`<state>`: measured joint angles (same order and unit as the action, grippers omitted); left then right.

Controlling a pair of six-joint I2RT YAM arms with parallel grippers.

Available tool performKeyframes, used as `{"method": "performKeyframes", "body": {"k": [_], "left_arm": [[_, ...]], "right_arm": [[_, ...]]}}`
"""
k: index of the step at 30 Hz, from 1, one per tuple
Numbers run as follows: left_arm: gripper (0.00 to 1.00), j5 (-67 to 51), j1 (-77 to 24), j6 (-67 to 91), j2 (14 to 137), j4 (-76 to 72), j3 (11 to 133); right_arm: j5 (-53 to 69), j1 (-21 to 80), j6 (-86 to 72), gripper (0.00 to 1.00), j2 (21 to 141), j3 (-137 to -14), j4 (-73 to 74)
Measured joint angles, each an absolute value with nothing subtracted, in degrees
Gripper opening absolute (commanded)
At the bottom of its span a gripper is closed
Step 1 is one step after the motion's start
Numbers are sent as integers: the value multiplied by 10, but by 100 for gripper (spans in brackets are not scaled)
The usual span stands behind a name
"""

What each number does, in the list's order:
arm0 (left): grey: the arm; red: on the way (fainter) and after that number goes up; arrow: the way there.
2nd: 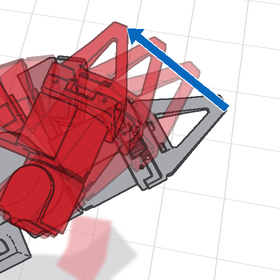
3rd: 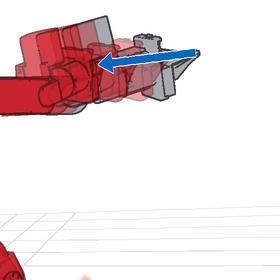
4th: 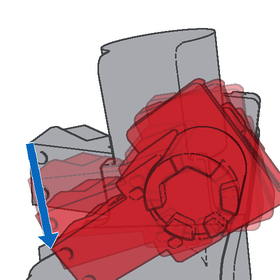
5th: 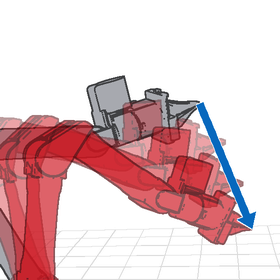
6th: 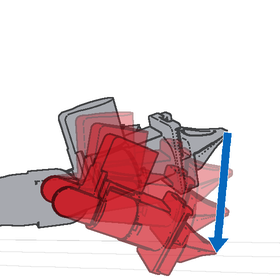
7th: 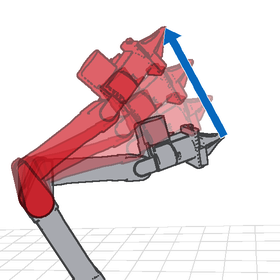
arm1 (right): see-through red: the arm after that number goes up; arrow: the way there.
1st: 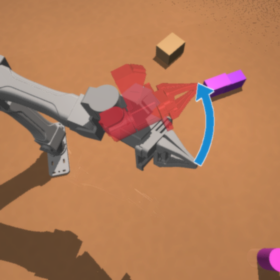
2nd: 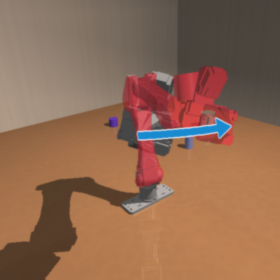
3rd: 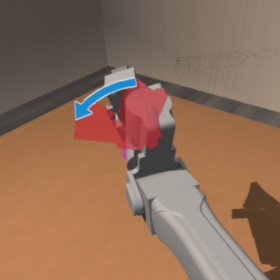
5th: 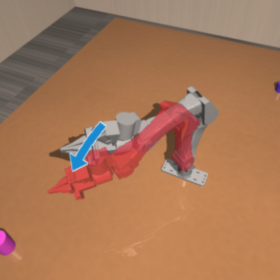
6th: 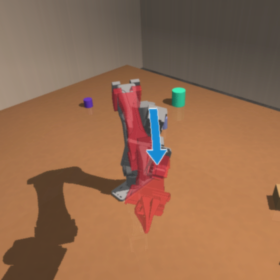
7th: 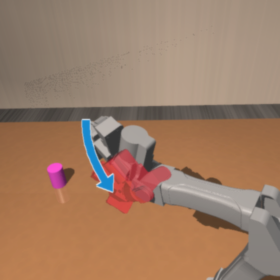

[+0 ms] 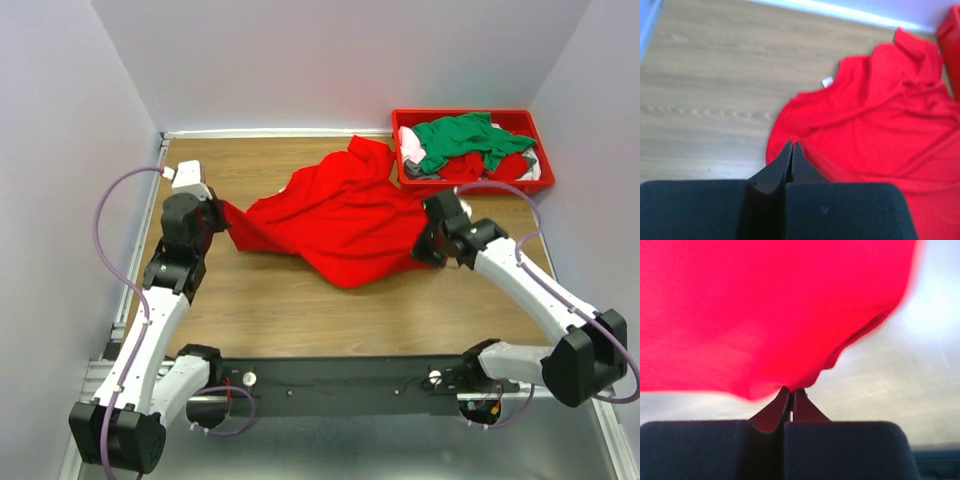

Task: Fold and stack the t-shirts
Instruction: Flatten the tshirt out

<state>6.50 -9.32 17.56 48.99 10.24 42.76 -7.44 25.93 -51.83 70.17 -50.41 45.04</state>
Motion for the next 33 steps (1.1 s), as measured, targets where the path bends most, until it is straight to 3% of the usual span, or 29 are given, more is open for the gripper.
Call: {"method": "performKeyframes", "body": {"k": [3, 13, 17, 22, 33], "left_arm": [[0, 74, -86, 178, 517, 122, 500], [0, 145, -27, 172, 630, 187, 1005], [0, 175, -27, 161, 621, 185, 1117], [0, 191, -27, 137, 557, 183, 1139], [0, 190, -29, 53, 381, 152, 1106]], "right_arm": [[-110, 259, -488, 1, 714, -639, 448], [-220, 259, -299, 1, 814, -1139, 450], [-229, 259, -239, 1, 817, -1239, 439], [-184, 260, -191, 1, 763, -1229, 424], [46, 263, -161, 1, 604, -1126, 416]]}}
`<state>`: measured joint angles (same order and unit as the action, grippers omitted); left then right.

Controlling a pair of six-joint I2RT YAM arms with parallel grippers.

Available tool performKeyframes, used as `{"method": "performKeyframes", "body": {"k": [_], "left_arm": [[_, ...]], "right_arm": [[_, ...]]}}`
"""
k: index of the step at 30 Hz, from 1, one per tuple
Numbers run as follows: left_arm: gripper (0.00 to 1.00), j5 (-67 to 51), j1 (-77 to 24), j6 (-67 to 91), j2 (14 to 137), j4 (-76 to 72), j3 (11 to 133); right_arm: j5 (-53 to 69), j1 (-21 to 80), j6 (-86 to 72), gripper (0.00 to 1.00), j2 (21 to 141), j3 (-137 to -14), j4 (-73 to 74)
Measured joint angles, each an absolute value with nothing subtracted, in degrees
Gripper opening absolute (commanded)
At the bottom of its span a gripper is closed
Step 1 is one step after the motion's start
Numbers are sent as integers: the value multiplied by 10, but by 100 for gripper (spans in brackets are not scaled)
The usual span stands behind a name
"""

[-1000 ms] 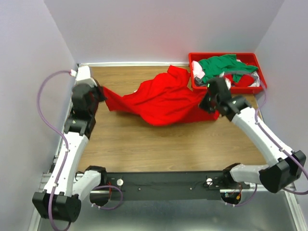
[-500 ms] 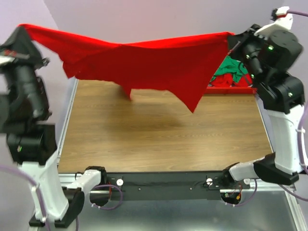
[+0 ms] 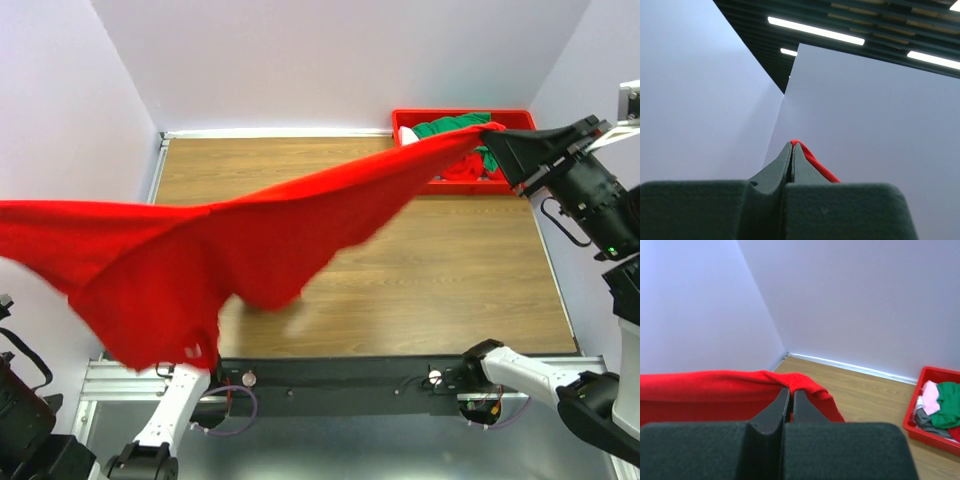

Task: Fold and stack the t-shirts
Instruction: Flatten the tshirt out

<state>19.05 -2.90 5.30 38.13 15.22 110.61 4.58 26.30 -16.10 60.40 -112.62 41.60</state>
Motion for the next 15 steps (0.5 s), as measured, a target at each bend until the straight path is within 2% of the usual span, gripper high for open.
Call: {"method": "performKeyframes", "body": {"k": [8, 11, 15], "left_arm": [[0, 181, -44, 23, 433, 146, 1113], [0, 162, -45, 19, 468, 128, 1063], [0, 139, -45, 23, 507, 86, 909]], "right_arm": [[49, 263, -162, 1, 603, -1125, 413], [-10, 263, -164, 1, 607, -1083, 405], [-106, 263, -166, 1, 620, -979, 385]]}}
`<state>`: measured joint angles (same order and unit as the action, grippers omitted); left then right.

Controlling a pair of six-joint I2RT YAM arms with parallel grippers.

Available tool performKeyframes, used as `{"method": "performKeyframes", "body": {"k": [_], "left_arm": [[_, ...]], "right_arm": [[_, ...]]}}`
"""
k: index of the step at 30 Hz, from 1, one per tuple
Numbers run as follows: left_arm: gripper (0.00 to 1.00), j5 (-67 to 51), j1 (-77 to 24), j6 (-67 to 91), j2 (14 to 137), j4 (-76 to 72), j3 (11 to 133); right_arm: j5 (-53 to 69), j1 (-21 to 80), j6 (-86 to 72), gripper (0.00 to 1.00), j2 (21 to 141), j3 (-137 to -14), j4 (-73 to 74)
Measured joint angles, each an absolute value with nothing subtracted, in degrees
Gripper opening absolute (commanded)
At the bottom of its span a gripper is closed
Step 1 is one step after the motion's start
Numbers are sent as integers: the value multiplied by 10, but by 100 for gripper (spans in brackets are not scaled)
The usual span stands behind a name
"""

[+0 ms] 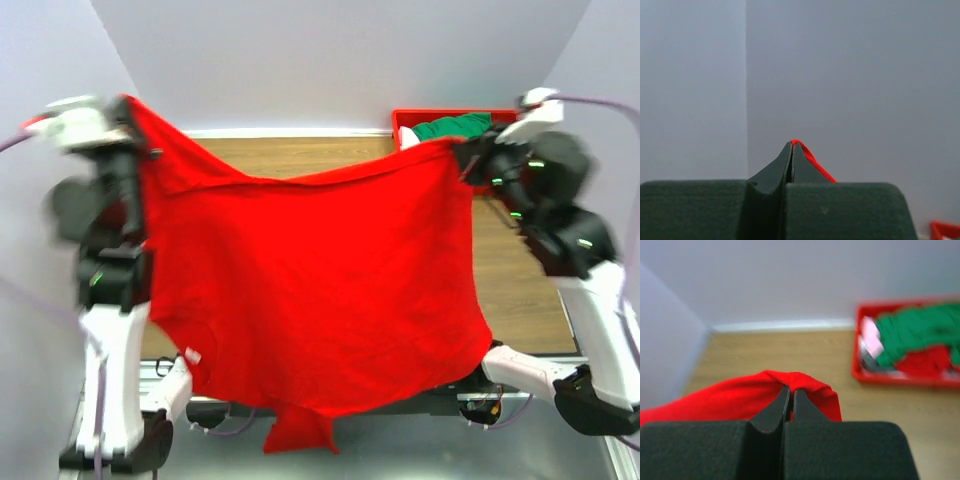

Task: Fold and stack the t-shirts
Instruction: Flatten the tshirt out, then fold the tshirt

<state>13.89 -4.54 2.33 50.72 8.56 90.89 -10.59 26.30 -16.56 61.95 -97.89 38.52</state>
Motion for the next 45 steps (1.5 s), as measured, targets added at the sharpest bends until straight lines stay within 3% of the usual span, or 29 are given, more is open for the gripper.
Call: {"method": "performKeyframes", "body": {"k": [4, 9, 15, 22, 34, 45], "left_arm": [[0, 122, -45, 30, 569, 32, 729], [0, 78, -45, 69, 694, 1, 609], [0, 37, -46, 110, 866, -26, 631], [0, 18, -46, 126, 987, -25, 702], [0, 4, -46, 175, 971, 37, 739], [0, -3, -46, 290, 786, 116, 632]], "right_arm": [[-179, 263, -161, 1, 643, -814, 334], [-203, 239, -159, 1, 729, -640, 262], [-181, 164, -166, 1, 859, -554, 171], [-164, 128, -164, 1, 943, -566, 100], [-138, 113, -158, 1, 966, -606, 70], [-127, 111, -156, 1, 922, -608, 84]]}}
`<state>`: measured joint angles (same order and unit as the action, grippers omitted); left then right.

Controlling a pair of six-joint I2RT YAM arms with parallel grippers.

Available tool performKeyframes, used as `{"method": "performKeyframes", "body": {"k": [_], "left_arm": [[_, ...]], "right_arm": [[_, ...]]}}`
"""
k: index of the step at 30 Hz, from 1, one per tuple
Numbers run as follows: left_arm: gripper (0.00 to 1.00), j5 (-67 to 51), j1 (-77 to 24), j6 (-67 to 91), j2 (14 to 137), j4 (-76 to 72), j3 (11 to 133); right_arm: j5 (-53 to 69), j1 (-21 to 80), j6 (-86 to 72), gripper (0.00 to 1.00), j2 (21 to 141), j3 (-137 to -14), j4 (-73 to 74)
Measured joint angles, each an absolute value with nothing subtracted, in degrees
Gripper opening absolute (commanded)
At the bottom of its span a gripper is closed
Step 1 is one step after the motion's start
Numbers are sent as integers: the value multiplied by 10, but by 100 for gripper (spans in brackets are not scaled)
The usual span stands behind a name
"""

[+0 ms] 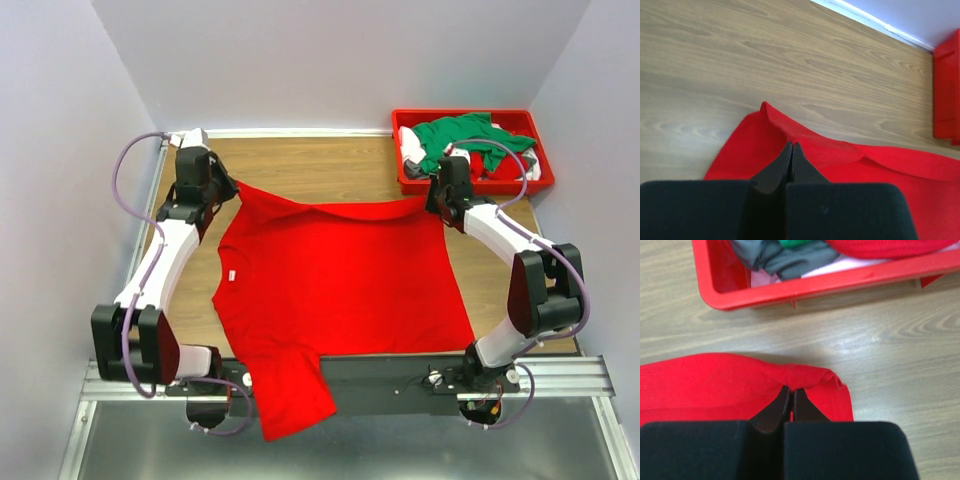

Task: Fold and stack the t-shirts
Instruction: Fold the tshirt

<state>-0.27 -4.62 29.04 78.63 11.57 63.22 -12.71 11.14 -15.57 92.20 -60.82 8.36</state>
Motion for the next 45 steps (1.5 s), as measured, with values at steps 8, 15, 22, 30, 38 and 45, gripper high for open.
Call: {"method": "performKeyframes", "body": {"k": [8, 15, 22, 30, 38, 45], "left_arm": [[0, -6, -46, 357, 659, 163, 554], [0, -7, -46, 398, 578, 193, 489], [0, -7, -46, 421, 531, 231, 451], [0, -6, -46, 444, 497, 267, 442], [0, -4, -46, 468, 489, 301, 426], [0, -4, -46, 477, 473, 319, 426]], "right_arm": [[-123, 111, -165, 1, 922, -606, 108], [-121, 111, -170, 1, 917, -596, 129], [-121, 111, -172, 1, 899, -593, 138], [-115, 111, -187, 1, 899, -575, 163], [-110, 104, -212, 1, 899, -549, 193], [-110, 103, -220, 1, 898, -548, 213]]}}
